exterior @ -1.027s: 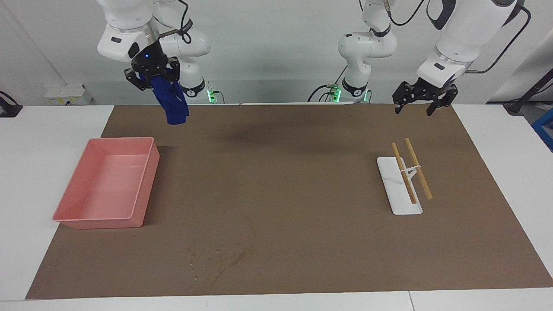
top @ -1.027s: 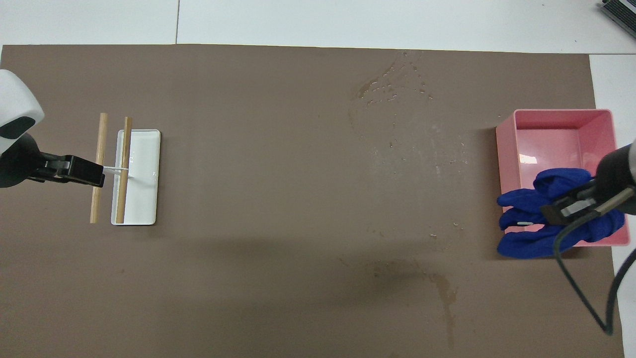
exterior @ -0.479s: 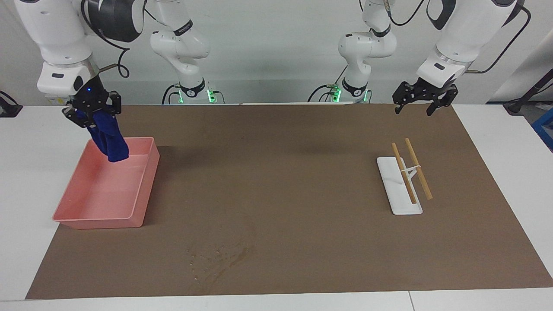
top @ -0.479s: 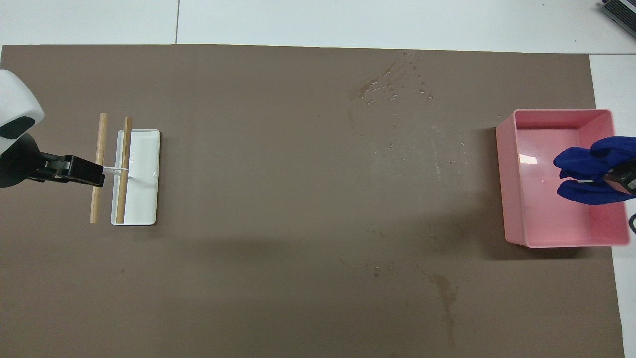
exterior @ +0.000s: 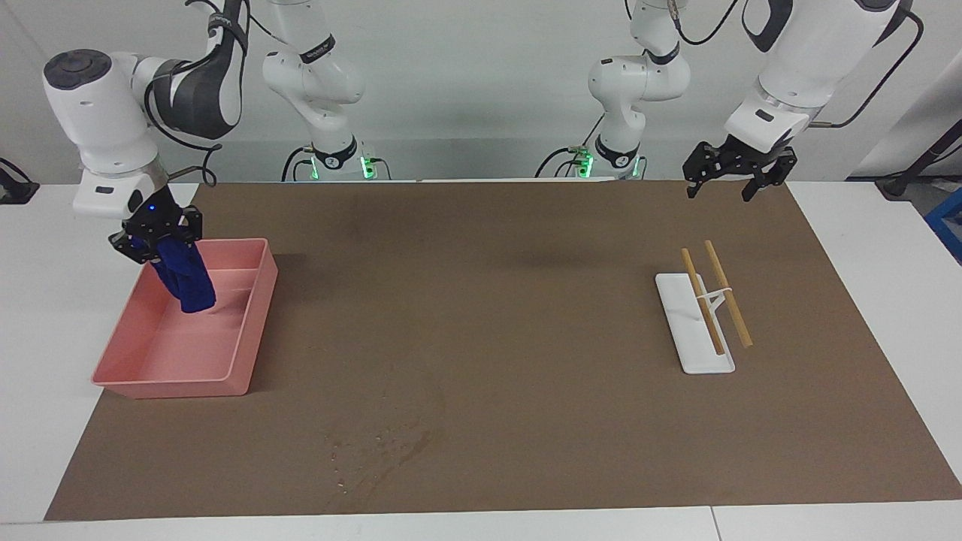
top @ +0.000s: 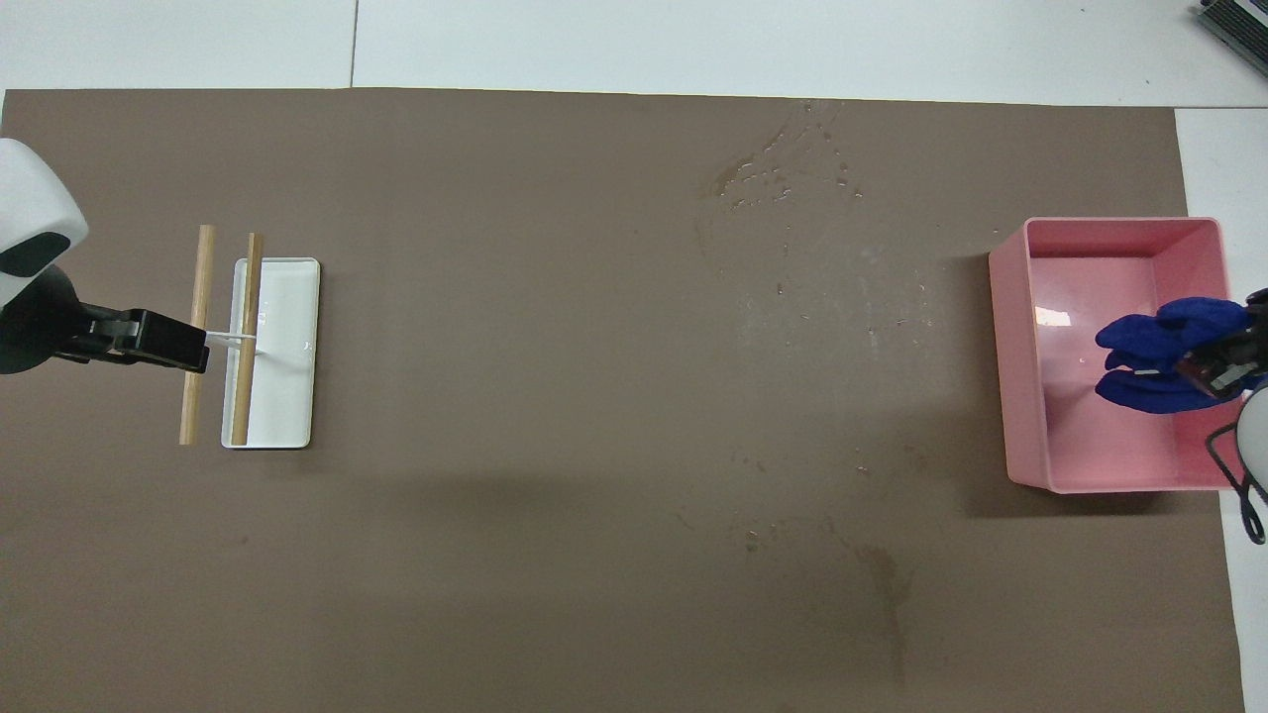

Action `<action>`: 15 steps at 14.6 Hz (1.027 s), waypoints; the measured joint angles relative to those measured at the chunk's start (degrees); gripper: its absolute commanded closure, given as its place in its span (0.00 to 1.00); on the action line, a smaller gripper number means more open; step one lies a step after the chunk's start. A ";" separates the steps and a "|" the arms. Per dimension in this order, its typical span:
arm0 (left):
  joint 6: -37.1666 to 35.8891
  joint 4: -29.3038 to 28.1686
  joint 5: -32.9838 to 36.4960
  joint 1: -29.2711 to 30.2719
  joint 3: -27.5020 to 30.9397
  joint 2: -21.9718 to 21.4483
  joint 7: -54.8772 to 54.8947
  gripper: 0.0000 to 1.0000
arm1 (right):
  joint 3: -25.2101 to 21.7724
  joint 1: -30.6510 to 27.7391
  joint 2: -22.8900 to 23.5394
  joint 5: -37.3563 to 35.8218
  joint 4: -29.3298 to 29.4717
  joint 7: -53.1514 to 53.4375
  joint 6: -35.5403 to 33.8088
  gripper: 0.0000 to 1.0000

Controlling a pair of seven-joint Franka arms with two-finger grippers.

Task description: Wipe water with towel using both arms

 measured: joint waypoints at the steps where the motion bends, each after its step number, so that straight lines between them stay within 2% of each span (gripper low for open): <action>1: 0.00 0.00 0.00 0.00 0.00 0.00 0.00 0.00 | 0.06 0.00 -0.05 0.00 0.02 0.00 0.00 0.00; 6: 0.00 0.00 0.00 0.00 0.00 0.00 0.00 0.00 | 0.72 0.22 -0.76 0.05 2.34 0.00 -1.36 0.00; 9: 0.00 0.00 0.00 0.00 0.00 0.00 0.00 0.00 | 1.81 0.68 -1.49 0.25 13.36 2.37 -13.86 0.00; 11: 0.00 0.00 0.00 0.00 0.00 0.00 0.00 0.00 | 2.19 1.92 -2.48 -0.20 18.94 4.27 -19.19 0.00; 13: 0.00 0.00 0.00 0.00 0.00 0.00 0.00 0.00 | 2.33 3.55 -2.87 -0.34 19.56 7.79 -23.48 0.00; 15: 0.00 0.00 0.00 0.00 0.00 0.00 0.00 0.00 | 2.70 6.37 -2.54 2.04 19.26 18.04 -26.81 0.00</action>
